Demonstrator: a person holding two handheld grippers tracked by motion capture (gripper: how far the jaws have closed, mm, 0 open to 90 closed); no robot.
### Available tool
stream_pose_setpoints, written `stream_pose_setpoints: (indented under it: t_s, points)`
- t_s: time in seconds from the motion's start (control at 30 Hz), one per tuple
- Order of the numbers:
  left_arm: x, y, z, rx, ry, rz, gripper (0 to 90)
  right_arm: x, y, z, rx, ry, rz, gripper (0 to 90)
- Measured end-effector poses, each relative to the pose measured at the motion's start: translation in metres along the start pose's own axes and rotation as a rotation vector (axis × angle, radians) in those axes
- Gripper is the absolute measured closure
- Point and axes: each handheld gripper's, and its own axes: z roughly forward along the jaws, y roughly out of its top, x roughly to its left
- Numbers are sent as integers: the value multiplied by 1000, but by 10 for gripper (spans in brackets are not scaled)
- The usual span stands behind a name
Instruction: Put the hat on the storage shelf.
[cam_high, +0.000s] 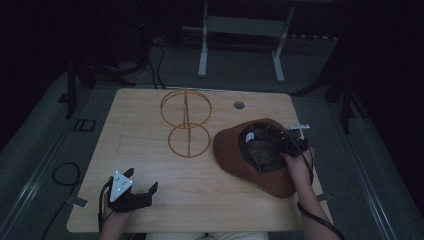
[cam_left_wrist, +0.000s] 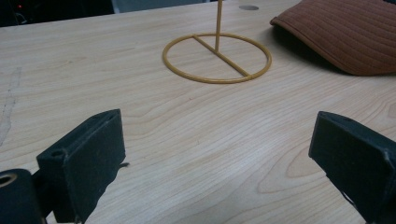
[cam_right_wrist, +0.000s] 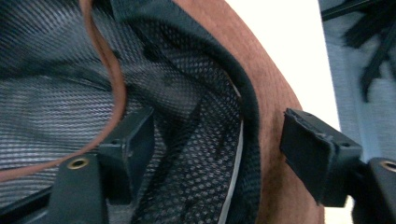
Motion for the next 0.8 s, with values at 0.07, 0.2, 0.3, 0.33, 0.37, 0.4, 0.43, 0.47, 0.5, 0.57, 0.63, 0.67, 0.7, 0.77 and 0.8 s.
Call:
stream_pose_setpoints:
  t_s: [0.07, 0.2, 0.3, 0.33, 0.37, 0.4, 0.43, 0.47, 0.5, 0.57, 0.63, 0.67, 0.7, 0.77, 0.8]
  points:
    - [0, 0, 0, 1, -2, -2, 42, 4, 0, 3, 10, -26, -17, 294]
    - [1, -1, 0, 5, 0, -6, 42, 10, 1, 7, 27, -83, -52, 363]
    - [1, -1, 0, 4, 4, -7, 42, 14, 0, 12, 47, -106, -74, 422]
    - [1, -1, 0, 5, 8, -6, 42, 15, 0, 14, 52, -111, -79, 437]
    - [1, -1, 0, 5, 6, -7, 42, 17, 0, 16, 61, -121, -88, 458]
    - [1, -1, 0, 5, 5, -8, 42, 18, 0, 17, 64, -129, -97, 474]
    - [1, -1, 0, 6, 8, -7, 42, 18, 0, 18, 65, -137, -101, 503]
    - [1, -1, 0, 7, 5, -7, 42, 19, 0, 19, 68, -150, -107, 542]
    - [1, -1, 1, 7, 5, -9, 42, 19, -1, 19, 67, -161, -110, 594]
    - [1, -1, 1, 6, 6, -12, 42, 18, -1, 18, 57, -187, -113, 734]
    - [2, -1, 1, 6, 10, -14, 42, 14, -1, 15, 34, -197, -99, 817]
    - [2, -1, 1, 7, 7, -16, 42, 12, 0, 12, 28, -190, -87, 830]
    - [2, -1, 1, 8, 6, -17, 42, 10, 0, 11, 20, -183, -78, 835]
    - [2, -1, 1, 11, 8, -18, 42, 7, 1, 7, 5, -178, -65, 839]
    - [2, -1, 1, 11, 6, -18, 43, 5, 2, 4, -6, -175, -55, 841]
